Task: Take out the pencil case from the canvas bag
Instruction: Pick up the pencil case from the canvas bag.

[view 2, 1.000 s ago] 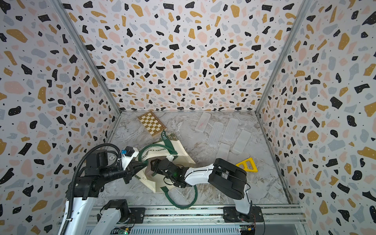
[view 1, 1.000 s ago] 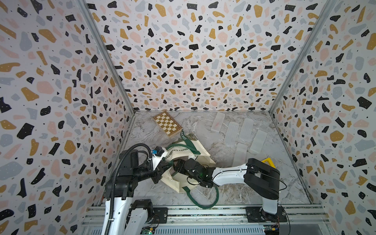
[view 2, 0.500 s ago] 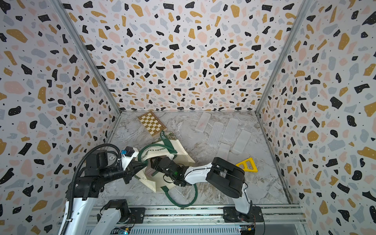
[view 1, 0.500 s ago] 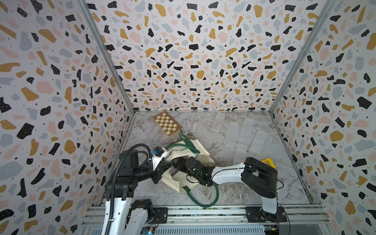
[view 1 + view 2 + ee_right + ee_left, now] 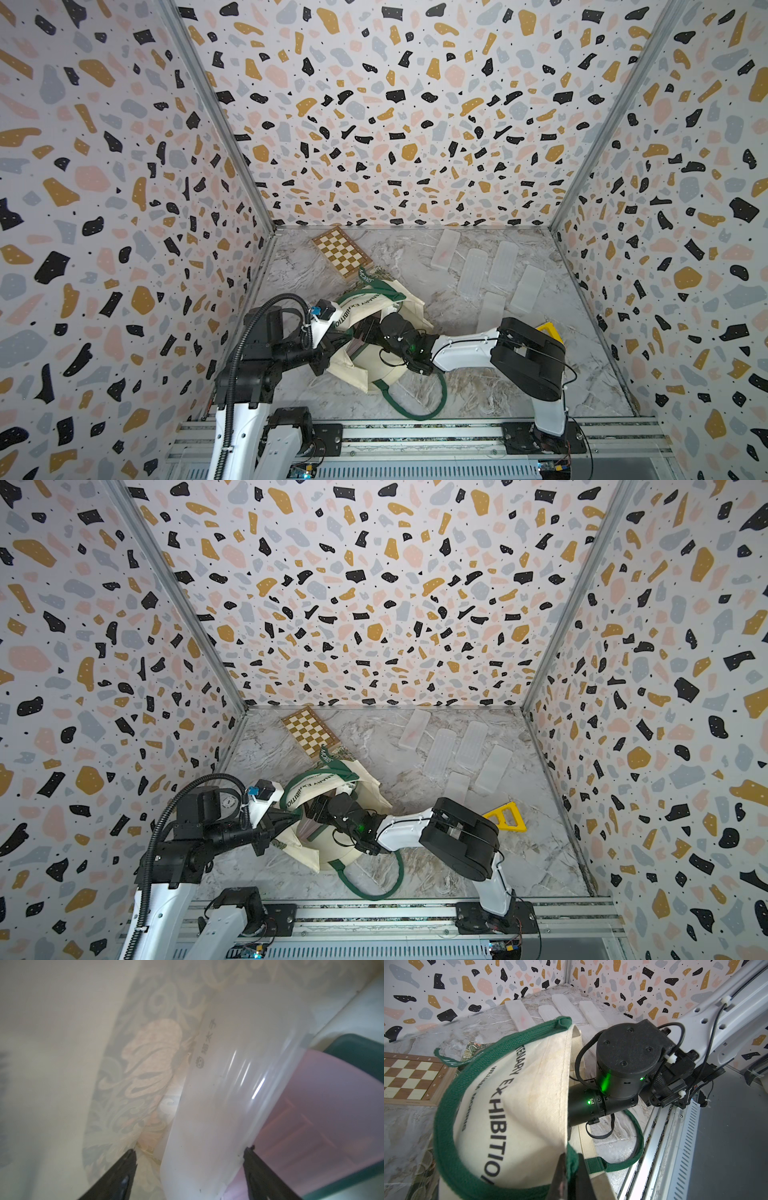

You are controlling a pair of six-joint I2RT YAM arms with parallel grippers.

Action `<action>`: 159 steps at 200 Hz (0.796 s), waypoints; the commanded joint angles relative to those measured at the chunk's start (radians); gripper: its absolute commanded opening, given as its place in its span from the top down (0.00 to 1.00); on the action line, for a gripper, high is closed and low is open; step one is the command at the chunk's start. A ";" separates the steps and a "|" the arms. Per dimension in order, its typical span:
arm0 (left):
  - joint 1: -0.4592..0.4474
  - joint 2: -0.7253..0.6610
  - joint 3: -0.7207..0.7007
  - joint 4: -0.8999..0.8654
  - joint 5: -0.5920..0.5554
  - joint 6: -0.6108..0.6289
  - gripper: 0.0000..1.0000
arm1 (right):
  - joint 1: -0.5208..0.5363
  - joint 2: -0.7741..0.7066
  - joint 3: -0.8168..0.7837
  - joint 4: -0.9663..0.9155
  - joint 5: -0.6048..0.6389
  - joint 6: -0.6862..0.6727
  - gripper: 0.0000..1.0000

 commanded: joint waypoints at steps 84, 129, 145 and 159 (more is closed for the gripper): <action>0.002 -0.002 -0.006 0.030 0.048 0.011 1.00 | 0.053 -0.237 -0.136 0.102 0.011 -0.197 0.20; 0.002 -0.003 -0.008 0.031 0.042 0.009 1.00 | 0.058 -0.253 -0.212 -0.048 0.041 -0.031 0.20; 0.002 -0.004 -0.008 0.033 0.040 0.009 1.00 | 0.076 -0.254 -0.202 -0.152 0.082 0.000 0.20; 0.002 -0.004 -0.008 0.031 0.038 0.008 1.00 | 0.101 -0.258 -0.199 -0.210 0.124 0.026 0.20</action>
